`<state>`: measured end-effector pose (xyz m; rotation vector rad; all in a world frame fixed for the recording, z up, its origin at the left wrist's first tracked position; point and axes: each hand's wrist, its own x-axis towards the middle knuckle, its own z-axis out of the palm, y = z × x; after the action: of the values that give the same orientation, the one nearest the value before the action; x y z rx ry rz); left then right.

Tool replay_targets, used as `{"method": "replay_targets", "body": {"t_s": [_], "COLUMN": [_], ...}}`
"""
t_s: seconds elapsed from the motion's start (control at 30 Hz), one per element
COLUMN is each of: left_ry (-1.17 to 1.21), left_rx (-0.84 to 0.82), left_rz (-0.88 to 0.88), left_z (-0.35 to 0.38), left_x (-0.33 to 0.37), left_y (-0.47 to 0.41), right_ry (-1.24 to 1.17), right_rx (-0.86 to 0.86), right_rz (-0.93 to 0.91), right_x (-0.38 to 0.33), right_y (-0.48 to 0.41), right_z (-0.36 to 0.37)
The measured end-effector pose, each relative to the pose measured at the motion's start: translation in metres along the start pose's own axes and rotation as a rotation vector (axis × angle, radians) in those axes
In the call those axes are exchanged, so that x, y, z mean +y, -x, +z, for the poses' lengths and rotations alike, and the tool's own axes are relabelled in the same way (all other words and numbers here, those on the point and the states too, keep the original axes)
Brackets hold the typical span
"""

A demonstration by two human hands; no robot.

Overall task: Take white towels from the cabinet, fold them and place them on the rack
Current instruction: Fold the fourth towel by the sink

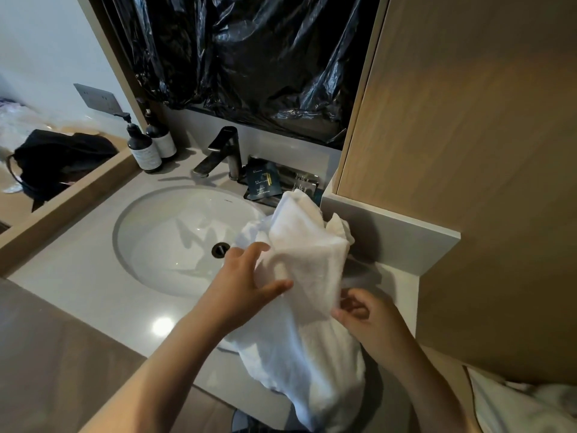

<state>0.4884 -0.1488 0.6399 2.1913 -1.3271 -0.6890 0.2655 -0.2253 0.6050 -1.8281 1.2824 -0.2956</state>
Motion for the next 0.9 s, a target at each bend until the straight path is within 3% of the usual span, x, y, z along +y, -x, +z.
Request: {"method": "replay_targets", "body": {"t_s": [0.13, 0.3, 0.63, 0.9], "left_ry": [-0.138, 0.048, 0.262, 0.369], "left_rx": [-0.103, 0.084, 0.341, 0.598], "left_rz": [0.008, 0.152, 0.337, 0.641], "left_z": [0.011, -0.006, -0.045, -0.092], "left_x": [-0.002, 0.008, 0.05, 0.113], "left_y": [0.008, 0.01, 0.006, -0.009], "right_ry": [0.009, -0.106, -0.121, -0.145], "right_rx": [0.101, -0.025, 0.402, 0.661], "right_rz": [-0.085, 0.055, -0.384, -0.632], "right_x": [0.0, -0.005, -0.052, -0.12], "right_y": [-0.001, -0.009, -0.008, -0.009], "right_z": [0.005, 0.005, -0.058, -0.122]}}
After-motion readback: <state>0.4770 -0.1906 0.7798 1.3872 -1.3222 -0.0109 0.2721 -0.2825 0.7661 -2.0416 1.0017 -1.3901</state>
